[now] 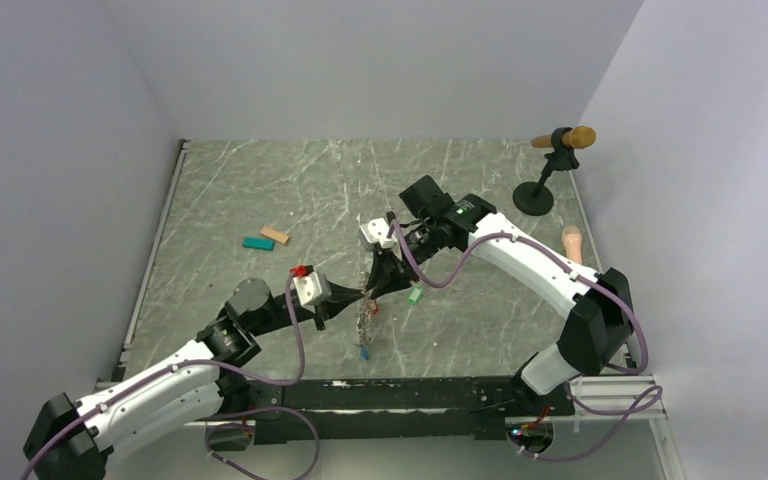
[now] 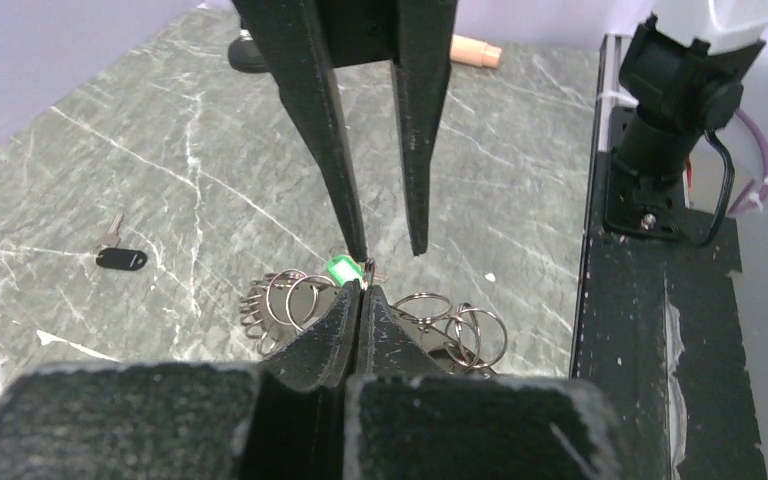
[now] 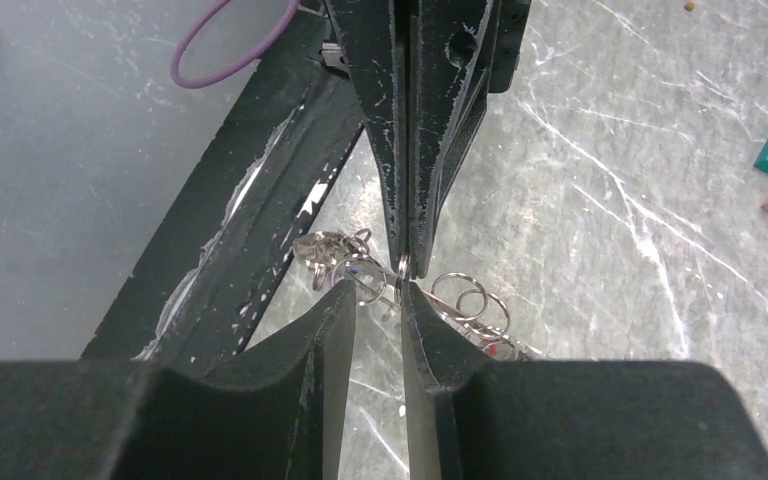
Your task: Put the keys on the keyring
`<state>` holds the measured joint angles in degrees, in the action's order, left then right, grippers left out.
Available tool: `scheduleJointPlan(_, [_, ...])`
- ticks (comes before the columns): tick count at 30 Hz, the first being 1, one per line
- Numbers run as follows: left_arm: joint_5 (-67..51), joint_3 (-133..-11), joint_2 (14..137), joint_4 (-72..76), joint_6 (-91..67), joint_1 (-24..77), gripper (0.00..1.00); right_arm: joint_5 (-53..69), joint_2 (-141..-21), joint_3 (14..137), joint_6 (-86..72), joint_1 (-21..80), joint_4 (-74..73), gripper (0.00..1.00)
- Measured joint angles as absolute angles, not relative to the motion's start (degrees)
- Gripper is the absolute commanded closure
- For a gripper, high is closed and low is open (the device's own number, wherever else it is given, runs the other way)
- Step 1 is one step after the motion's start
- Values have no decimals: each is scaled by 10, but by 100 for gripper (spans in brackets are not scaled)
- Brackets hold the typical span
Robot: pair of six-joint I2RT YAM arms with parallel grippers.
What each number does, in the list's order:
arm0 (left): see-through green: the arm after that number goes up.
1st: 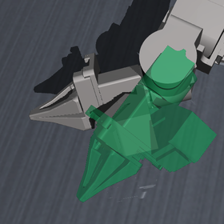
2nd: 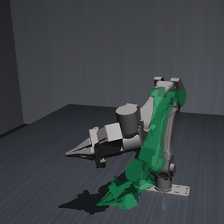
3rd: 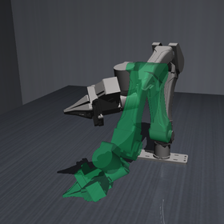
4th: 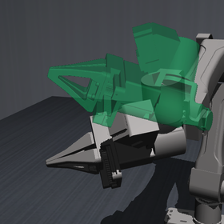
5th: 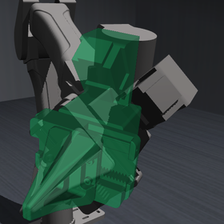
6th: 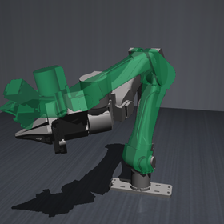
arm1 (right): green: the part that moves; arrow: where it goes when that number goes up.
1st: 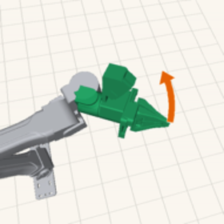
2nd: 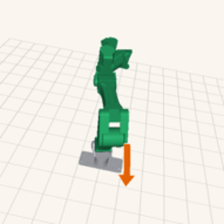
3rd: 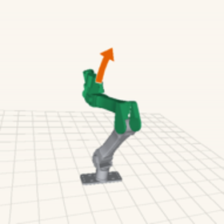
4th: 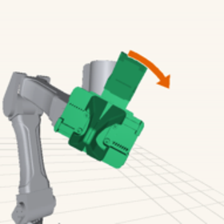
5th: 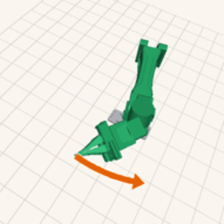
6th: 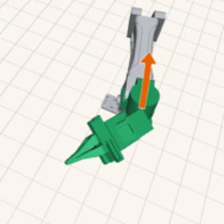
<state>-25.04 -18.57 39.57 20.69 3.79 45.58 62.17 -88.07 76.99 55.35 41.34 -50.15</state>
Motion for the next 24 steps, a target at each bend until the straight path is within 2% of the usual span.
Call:
scheduleJointPlan(7, [-213,-148,394,304,-43,456,100,622,-881,764,539,413,-482,73])
scheduleJointPlan(12, [-203,-121,395,370,-88,456,100,622,-881,762,529,413,-473,88])
scheduleJointPlan(15, [-197,-103,398,411,-113,456,100,622,-881,762,523,413,-467,91])
scheduleJointPlan(18, [-193,-93,409,446,-130,456,100,623,-881,762,518,413,-462,100])
scheduleJointPlan(24, [-185,-82,425,488,-150,456,100,629,-881,762,504,411,-459,100])
